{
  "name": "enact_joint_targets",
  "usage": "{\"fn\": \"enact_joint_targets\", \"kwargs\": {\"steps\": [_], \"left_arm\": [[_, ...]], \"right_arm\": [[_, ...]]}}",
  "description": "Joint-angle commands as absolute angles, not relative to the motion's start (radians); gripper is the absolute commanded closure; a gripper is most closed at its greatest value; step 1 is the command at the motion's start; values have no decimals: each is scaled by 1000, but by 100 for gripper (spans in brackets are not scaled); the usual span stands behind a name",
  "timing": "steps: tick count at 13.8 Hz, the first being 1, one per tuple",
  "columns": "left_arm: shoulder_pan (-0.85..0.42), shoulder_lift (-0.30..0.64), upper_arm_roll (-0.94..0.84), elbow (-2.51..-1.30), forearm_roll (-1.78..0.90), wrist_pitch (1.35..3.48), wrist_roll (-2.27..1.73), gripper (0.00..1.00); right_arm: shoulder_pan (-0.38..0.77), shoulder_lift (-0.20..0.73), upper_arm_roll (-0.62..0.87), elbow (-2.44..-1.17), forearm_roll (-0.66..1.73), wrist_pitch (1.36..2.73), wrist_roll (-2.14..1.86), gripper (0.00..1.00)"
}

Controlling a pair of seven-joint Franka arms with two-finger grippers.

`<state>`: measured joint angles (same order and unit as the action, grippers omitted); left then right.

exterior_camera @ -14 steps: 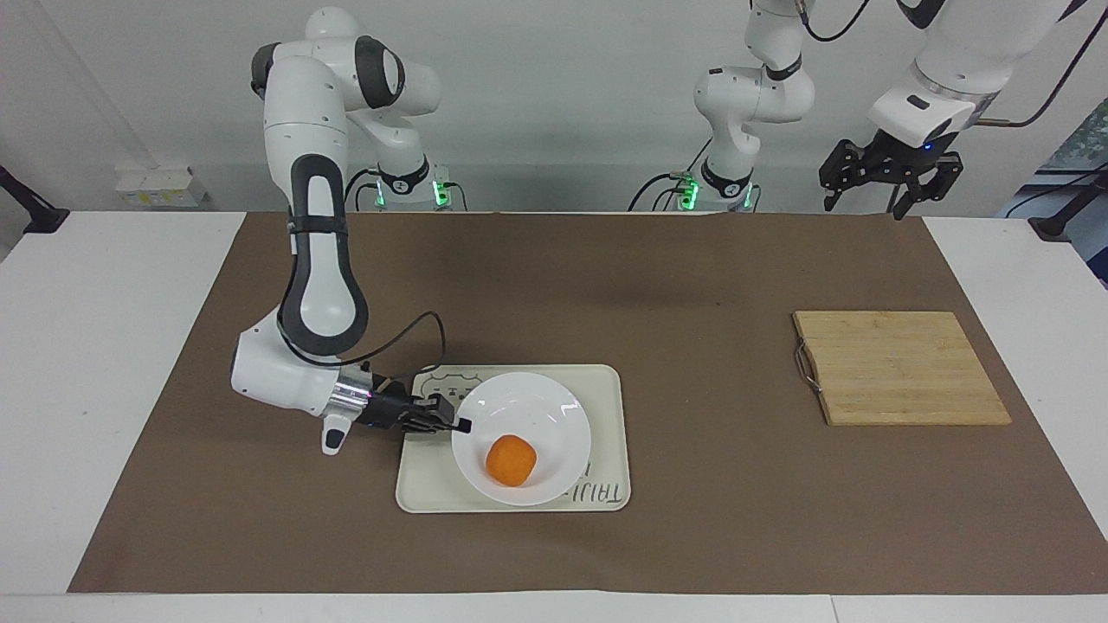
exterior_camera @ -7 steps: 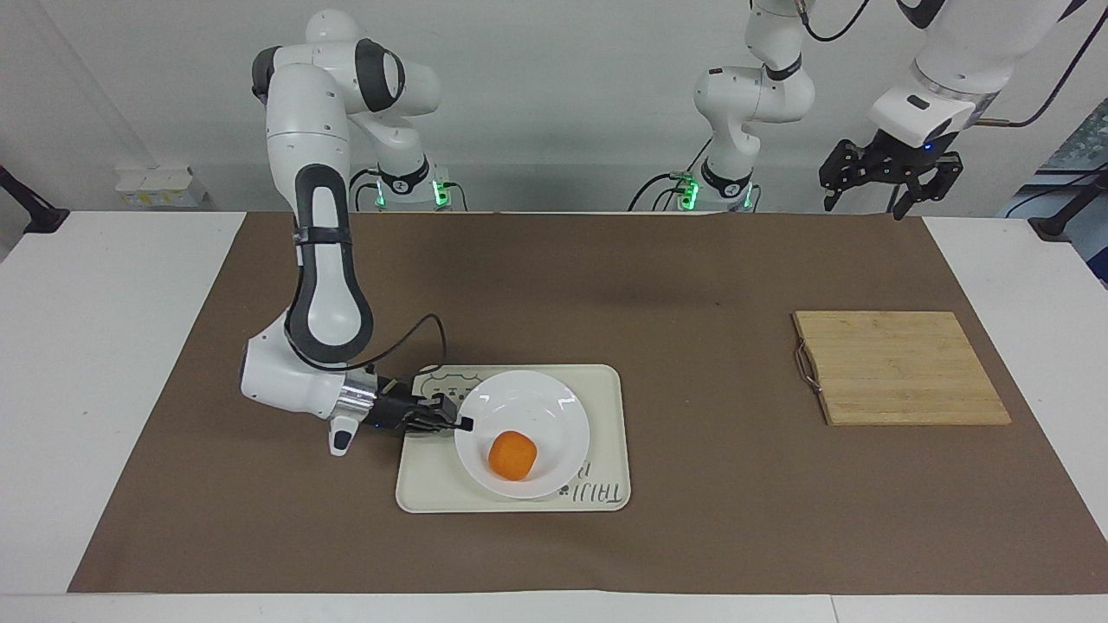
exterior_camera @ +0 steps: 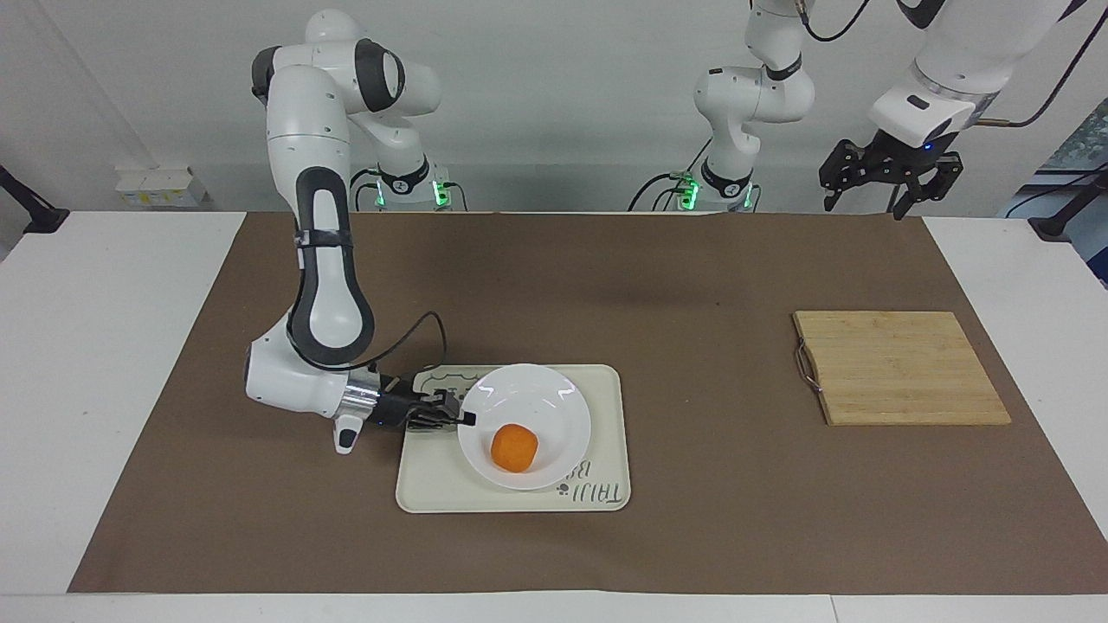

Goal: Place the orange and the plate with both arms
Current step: 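Open the right gripper and lift it off the plate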

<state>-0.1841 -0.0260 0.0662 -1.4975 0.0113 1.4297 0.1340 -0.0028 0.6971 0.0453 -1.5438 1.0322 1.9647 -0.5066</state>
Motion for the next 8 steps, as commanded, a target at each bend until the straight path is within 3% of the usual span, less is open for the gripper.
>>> {"fn": "enact_joint_targets", "kwargs": {"steps": [1,2,3,4,7,8], "left_arm": [[-178,-25,63,-1486,28,1422,138,0],[-178,-25,61,-1485,28,1422,138,0],[-178,-25,63,-1486,28,1422,138,0],[-178,-25,63,-1485,28,1422,138,0],[-178,-25,63,-1486,28,1422,138,0],[-178,-25,63,-1485,28,1422,138,0]], "right_arm": [[-6,675,52,-1560,1008,1970,-496,74],[-6,669,54,-1559,993,1970,-485,63],[-6,666,54,-1559,980,1970,-483,37],[-6,663,52,-1560,976,1968,-483,23],[-6,644,51,-1557,915,1970,-479,0],[-6,638,49,-1551,888,1970,-469,0]]}}
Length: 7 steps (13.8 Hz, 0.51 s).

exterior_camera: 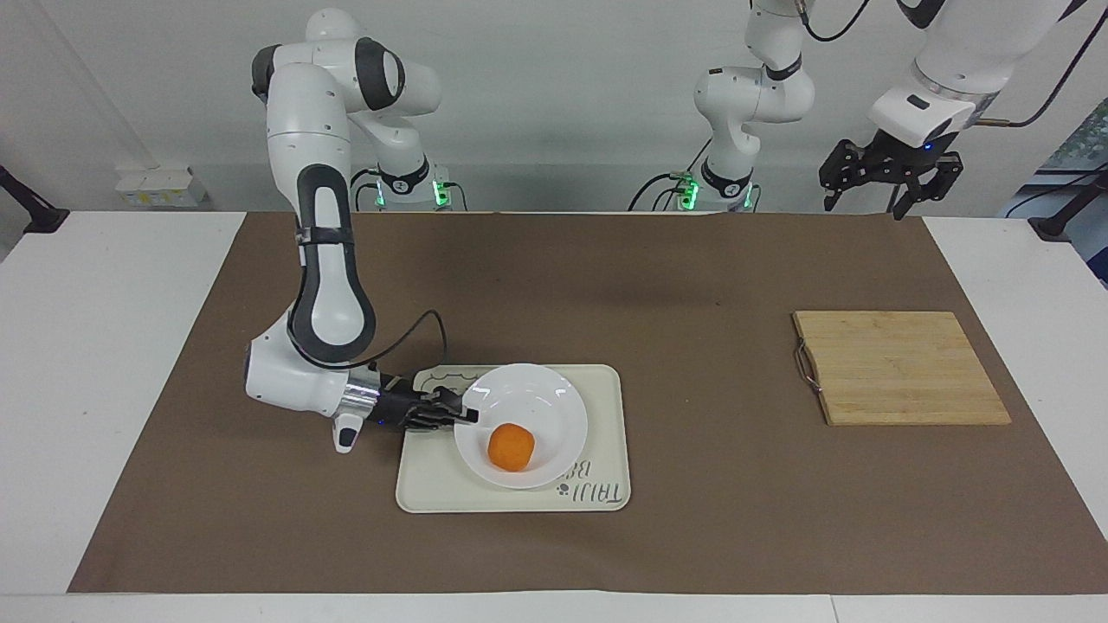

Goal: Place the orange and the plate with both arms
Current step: 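Open the right gripper and lift it off the plate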

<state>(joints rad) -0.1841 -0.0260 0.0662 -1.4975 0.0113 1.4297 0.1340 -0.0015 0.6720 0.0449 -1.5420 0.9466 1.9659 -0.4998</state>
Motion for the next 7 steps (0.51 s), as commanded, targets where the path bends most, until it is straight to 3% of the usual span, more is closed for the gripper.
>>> {"fn": "enact_joint_targets", "kwargs": {"steps": [1,7], "left_arm": [[-178,-25,63,-1485,28,1422,138,0],[-178,-25,63,-1486,28,1422,138,0]], "right_arm": [[-6,626,48,-1540,859,1970,-454,0],[-8,549,41,-1514,600,1971,-344,0]]}}
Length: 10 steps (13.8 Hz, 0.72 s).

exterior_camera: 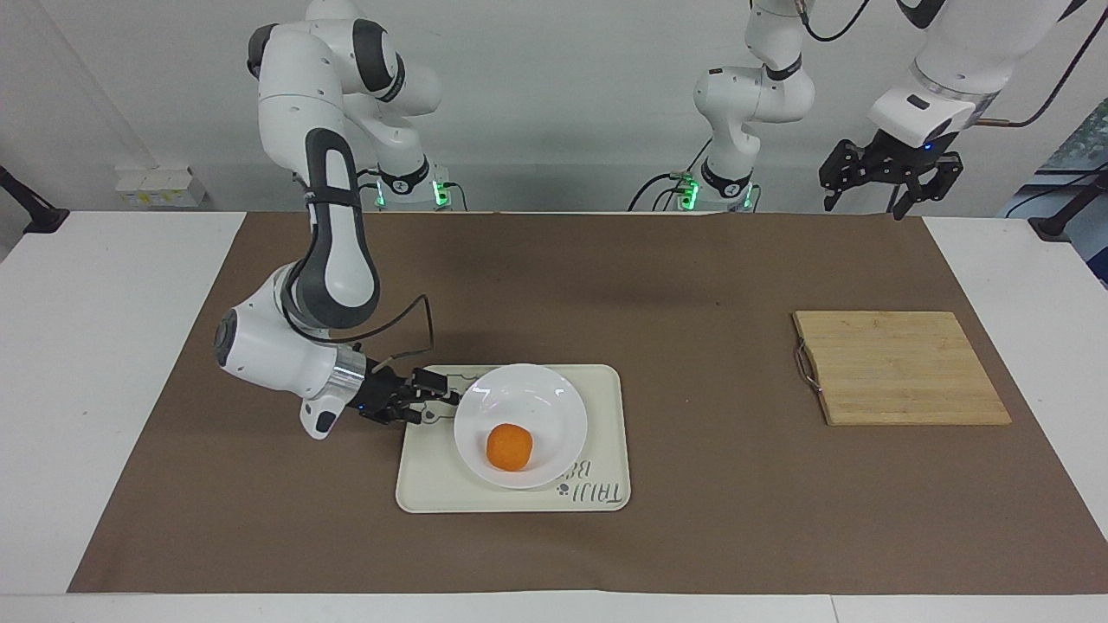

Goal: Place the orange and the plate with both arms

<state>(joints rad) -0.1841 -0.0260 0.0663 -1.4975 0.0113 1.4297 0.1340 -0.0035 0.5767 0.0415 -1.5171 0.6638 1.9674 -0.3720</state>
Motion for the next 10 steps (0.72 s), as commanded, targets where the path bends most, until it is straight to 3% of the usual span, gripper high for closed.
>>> {"fn": "enact_joint_targets", "kwargs": {"steps": [1,7,10], "left_arm": [[-178,-25,63,-1485,28,1422,138,0],[-178,-25,63,-1485,28,1422,137,0],[-178,-25,63,-1485,28,1422,138,0]], "right_arm": [[-8,531,38,-1514,553,1977,-321,0],[-2,391,52,-1525,156,2006,-40,0],[67,330,51,-1566,31,1996,113,0]]}}
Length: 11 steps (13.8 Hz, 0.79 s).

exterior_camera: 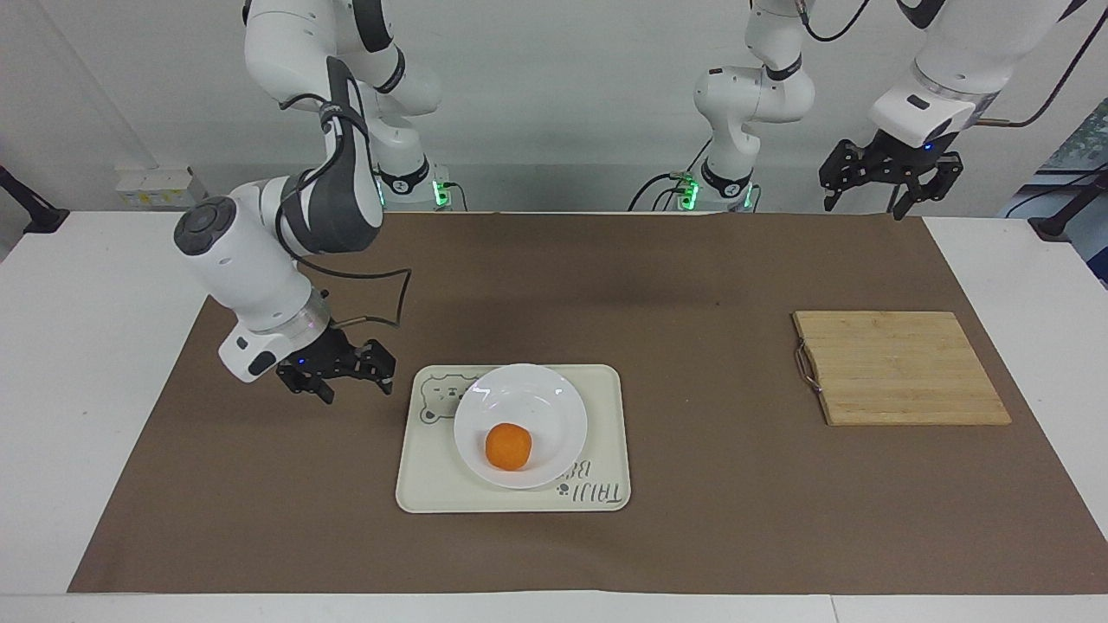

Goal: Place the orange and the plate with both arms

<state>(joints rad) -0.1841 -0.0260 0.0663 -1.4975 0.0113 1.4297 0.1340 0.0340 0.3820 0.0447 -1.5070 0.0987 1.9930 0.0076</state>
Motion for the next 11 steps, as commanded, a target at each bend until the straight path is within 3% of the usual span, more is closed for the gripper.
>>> {"fn": "enact_joint_targets", "kwargs": {"steps": [1,11], "left_arm": [[-178,-25,63,-1486,28,1420,138,0],[-150,-28,67,-1489,-12,1411,133,0]], "right_arm": [[87,316,51,-1578,12,1988,165,0],[72,86,38,-1562,-41,1770,219,0]]}}
